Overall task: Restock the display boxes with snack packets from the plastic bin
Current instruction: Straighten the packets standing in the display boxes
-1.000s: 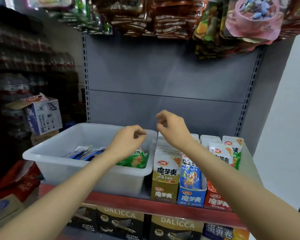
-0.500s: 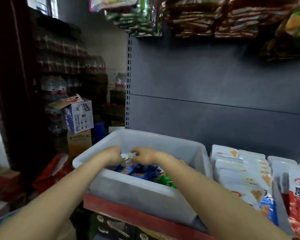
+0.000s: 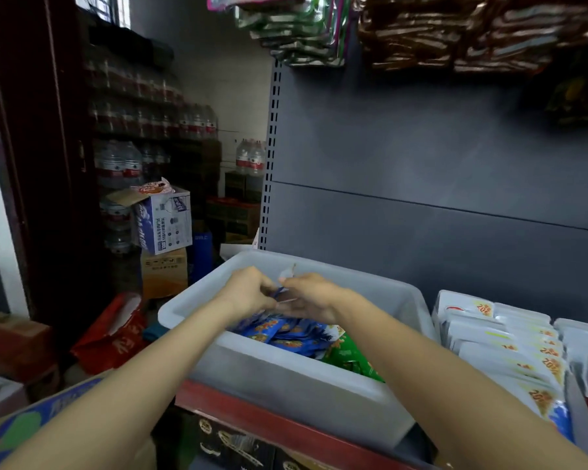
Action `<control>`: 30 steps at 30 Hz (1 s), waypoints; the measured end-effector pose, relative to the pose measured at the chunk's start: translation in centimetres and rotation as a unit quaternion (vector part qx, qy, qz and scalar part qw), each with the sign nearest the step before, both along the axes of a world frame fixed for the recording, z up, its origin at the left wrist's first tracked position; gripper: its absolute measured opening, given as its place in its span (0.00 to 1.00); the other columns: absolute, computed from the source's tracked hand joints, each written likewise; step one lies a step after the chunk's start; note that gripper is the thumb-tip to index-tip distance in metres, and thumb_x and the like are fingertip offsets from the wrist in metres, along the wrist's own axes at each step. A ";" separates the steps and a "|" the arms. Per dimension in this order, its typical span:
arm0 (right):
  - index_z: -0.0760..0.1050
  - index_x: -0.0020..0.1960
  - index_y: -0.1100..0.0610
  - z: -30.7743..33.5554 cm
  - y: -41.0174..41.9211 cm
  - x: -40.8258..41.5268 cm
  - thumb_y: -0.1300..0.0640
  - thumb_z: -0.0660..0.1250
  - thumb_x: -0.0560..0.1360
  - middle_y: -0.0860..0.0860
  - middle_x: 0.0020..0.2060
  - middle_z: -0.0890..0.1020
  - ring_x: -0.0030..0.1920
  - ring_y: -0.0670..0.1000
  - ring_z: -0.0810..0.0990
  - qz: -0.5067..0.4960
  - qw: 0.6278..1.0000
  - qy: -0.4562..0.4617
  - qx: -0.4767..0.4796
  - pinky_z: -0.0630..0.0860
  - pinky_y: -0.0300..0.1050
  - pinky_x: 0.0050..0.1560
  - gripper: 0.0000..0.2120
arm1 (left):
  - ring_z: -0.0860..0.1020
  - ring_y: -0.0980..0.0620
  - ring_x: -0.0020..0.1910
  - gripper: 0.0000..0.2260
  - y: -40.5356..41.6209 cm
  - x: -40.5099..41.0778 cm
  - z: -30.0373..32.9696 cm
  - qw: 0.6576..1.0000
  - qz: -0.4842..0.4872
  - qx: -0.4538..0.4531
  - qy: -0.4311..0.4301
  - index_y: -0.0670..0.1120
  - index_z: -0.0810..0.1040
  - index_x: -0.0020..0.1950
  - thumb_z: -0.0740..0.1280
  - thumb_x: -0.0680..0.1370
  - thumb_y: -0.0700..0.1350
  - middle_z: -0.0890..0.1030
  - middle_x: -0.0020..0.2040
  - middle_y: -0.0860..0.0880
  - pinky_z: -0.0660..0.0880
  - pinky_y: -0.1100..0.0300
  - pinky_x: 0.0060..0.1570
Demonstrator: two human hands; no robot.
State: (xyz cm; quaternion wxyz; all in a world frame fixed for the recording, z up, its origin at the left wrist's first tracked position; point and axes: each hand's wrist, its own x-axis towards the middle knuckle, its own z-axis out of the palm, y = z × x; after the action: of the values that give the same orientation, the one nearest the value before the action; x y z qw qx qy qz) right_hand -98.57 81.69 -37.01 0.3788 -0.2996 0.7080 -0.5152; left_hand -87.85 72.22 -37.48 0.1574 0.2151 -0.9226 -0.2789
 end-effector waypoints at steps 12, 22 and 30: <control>0.74 0.47 0.57 5.6 9.7 1.1 0.67 0.60 0.78 0.52 0.38 0.79 0.25 0.44 0.79 -0.171 0.958 0.066 -0.220 0.76 0.37 0.26 0.07 | 0.78 0.51 0.49 0.22 7.7 0.3 3.8 0.957 -0.051 0.169 0.229 0.54 0.75 0.60 0.75 0.69 0.38 0.79 0.48 0.49 0.77 0.57 0.48; 0.68 0.62 0.53 8.3 25.5 -0.8 0.77 0.65 0.70 0.57 0.49 0.81 0.38 0.50 0.82 -0.185 0.937 0.182 -0.235 0.78 0.41 0.32 0.27 | 0.79 0.51 0.46 0.25 20.9 -4.8 6.7 0.931 -0.170 0.208 0.246 0.52 0.73 0.64 0.73 0.71 0.35 0.80 0.44 0.50 0.79 0.45 0.50; 0.71 0.59 0.62 6.8 32.8 -3.8 0.74 0.69 0.69 0.60 0.46 0.82 0.46 0.59 0.82 -0.280 0.915 0.231 -0.177 0.79 0.58 0.49 0.20 | 0.79 0.52 0.47 0.35 27.4 -8.7 6.7 0.967 -0.179 0.068 0.167 0.52 0.58 0.73 0.72 0.71 0.38 0.82 0.44 0.51 0.75 0.57 0.51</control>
State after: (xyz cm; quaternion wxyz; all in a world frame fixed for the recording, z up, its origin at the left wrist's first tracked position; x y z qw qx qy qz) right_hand -102.37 114.49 -30.21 -0.0146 -0.2621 0.7278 -0.6335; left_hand -96.54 99.59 -30.80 0.2420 0.0067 -0.8853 -0.3970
